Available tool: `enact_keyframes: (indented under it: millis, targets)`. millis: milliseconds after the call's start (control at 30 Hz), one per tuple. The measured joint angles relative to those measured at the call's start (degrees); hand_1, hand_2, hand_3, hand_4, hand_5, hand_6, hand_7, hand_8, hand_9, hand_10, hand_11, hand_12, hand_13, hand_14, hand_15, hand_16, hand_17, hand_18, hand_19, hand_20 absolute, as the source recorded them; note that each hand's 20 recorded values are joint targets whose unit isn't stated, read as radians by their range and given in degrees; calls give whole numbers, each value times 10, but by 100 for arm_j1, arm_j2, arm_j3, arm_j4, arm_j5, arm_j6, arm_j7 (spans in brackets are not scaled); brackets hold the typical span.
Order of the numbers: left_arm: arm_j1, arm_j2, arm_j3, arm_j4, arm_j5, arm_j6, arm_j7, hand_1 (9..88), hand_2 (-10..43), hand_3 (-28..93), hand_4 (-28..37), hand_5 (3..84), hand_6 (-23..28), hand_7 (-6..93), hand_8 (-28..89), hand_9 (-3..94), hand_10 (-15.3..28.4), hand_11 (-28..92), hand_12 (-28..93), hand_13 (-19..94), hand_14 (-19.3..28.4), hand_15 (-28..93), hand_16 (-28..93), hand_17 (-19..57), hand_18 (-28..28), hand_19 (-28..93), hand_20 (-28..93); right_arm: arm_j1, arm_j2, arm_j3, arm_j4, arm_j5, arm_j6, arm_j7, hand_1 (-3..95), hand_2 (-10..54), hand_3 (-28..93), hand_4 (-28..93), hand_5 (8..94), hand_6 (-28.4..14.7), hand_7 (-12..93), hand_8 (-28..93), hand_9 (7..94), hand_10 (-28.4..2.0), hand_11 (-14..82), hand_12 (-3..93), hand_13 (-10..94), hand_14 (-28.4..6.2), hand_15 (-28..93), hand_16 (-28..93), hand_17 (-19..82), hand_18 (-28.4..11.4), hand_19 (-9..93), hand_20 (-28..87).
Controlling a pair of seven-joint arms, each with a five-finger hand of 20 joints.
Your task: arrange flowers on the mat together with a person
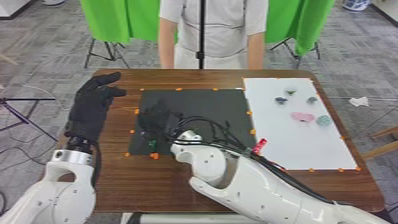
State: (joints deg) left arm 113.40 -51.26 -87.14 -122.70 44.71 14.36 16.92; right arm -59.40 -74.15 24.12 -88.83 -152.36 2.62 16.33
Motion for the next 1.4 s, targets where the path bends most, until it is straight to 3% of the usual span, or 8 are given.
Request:
enact_keyframes:
  millis: [100, 167, 233, 467, 500, 633, 900, 1400]
  targets:
    - [36, 0, -7, 0, -3, 0, 2, 264, 87, 860, -283, 310, 39, 555, -255, 374, 284, 766, -170, -138, 284, 803, -283, -187, 278, -198, 835, -35, -4, 24, -24, -10, -60, -51, 485, -95, 485, -283, 652, 112, 316, -94, 746, -47, 525, 255, 744, -24, 600, 245, 263, -162, 691, 194]
    - [61, 3, -7, -2, -5, 1, 6, 260, 98, 866, -283, 288, 25, 621, -278, 363, 284, 851, -244, -182, 284, 234, -283, -187, 267, -273, 739, -44, -5, -5, -42, -2, -68, -51, 488, -95, 468, -283, 647, 116, 324, -99, 745, -43, 528, 255, 743, -20, 599, 246, 264, -162, 689, 196]
    - [79, 4, -6, -3, -7, 1, 8, 261, 96, 870, -283, 289, 24, 621, -280, 363, 284, 852, -249, -186, 284, 404, -283, -187, 268, -280, 757, -45, -7, -46, -61, -2, -76, -50, 472, -95, 487, -283, 641, 120, 335, -109, 743, -43, 529, 256, 743, -19, 597, 248, 263, -163, 689, 199]
    - [88, 7, -5, -3, -8, 6, 8, 288, 86, 869, -283, 329, 50, 618, -218, 399, 284, 833, -266, -187, 284, -256, 24, -187, 282, -98, 876, -20, -8, -182, -96, 1, -89, -24, 443, -95, 503, -282, 604, 114, 346, -149, 724, -47, 537, 250, 731, -23, 605, 246, 264, -165, 686, 207]
    - [95, 7, -11, -7, -9, 9, 9, 294, 73, 872, -283, 348, 62, 584, -232, 399, 284, 780, -235, -170, 284, -77, 464, -187, 283, 56, 812, -26, -8, -168, -109, 9, -90, -31, 439, -95, 515, -282, 600, 106, 333, -152, 718, -53, 537, 246, 726, -26, 608, 242, 264, -167, 686, 207]
    - [319, 8, -213, -119, -22, 73, 19, 313, 44, 807, -245, 430, 103, 250, -112, 401, 284, 362, 66, 131, 284, 640, -234, -127, 284, 499, 269, -173, -4, 124, -294, 161, -89, -126, 459, -92, 513, -225, 599, 72, 257, -155, 694, -83, 534, 227, 698, -48, 632, 218, 253, -177, 691, 208]
    - [1141, 4, -782, -431, -73, 377, 110, 257, 54, 780, -252, 372, 64, 104, -78, 371, 206, 235, 106, 276, 278, 521, -98, -82, 269, 533, 140, -64, 588, 244, -1586, 1360, -277, 486, 392, -95, 685, -280, 617, 40, 179, -137, 685, -119, 480, 215, 658, -92, 637, 186, 228, -194, 697, 217]
    - [1434, 47, -765, -445, -290, 624, 364, 248, 51, 795, -268, 368, 53, 114, -88, 374, 183, 246, 98, 296, 268, 500, -83, -77, 266, 519, 149, -2163, 1319, 3875, -3150, 3942, -291, 583, 304, -81, 720, -271, 517, 26, 165, -128, 586, -125, 218, 153, 555, -126, 492, 134, 147, -215, 594, 172]
